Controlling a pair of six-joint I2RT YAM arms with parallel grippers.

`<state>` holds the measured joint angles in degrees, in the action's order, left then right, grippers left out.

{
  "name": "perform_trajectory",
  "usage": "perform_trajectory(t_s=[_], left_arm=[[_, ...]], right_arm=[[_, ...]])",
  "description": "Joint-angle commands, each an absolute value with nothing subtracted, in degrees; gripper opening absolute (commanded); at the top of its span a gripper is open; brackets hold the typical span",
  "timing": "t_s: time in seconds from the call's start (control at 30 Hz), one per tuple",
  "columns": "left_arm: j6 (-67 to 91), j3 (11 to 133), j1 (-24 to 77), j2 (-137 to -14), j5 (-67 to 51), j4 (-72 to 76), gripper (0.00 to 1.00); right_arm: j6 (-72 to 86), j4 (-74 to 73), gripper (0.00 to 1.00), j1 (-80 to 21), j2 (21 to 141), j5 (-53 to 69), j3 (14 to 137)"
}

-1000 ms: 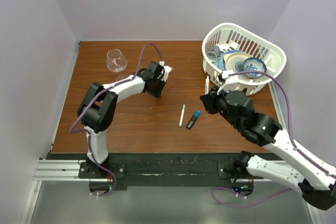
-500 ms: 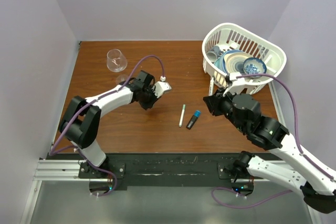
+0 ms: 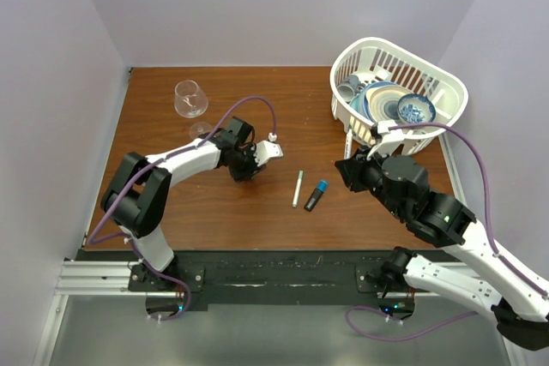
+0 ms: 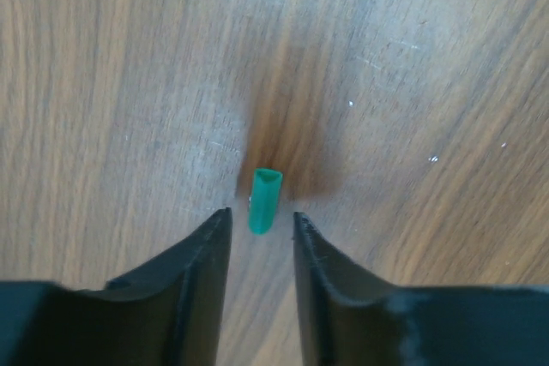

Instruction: Insert the pens into the pen caps

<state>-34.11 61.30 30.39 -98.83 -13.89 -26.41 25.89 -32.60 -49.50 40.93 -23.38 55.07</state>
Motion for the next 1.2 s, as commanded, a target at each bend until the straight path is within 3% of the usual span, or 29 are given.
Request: perform_trajectory(t_s=[0.0,0.23,0.33,0.5,0.7,0.87,0.97,1.17], left_arm=[[-35.5,63.1,30.3,-97.8,-15.0,-26.4,0.48],[-27.5,65.6,30.7,-93.4,-5.7,-23.0,0.48],[-14.8,69.8,30.4,-92.2,5.0,-22.1,0.47],[9.8,79.1,30.1,-94.8,11.4,-31.0,0.44],[34.0,66.7,30.7,-83.2,10.5,-18.4,0.48],[64.2,70.7,30.5,-85.2,23.3,-35.8,0.52],[80.3,72.2,30.7,-86.9,22.2,-47.8,0.52],[98.7,62.6,30.8,-82.9,15.6,-44.5,0.51]], right_arm=[[25.8,-31.7,0.0,-49.7,41.0,-24.9,57.1],[25.4,-31.7,0.0,-49.7,41.4,-24.3,57.7],[25.2,-31.6,0.0,-49.7,41.6,-24.0,57.9],[24.4,-31.5,0.0,-49.7,41.7,-24.0,58.3],[23.9,-31.6,0.0,-49.7,40.8,-25.3,58.4],[24.3,-31.6,0.0,-49.7,39.8,-25.8,58.0],[24.7,-31.4,0.0,-49.6,40.0,-25.7,57.6],[26.5,-31.7,0.0,-49.7,39.5,-22.9,56.6]])
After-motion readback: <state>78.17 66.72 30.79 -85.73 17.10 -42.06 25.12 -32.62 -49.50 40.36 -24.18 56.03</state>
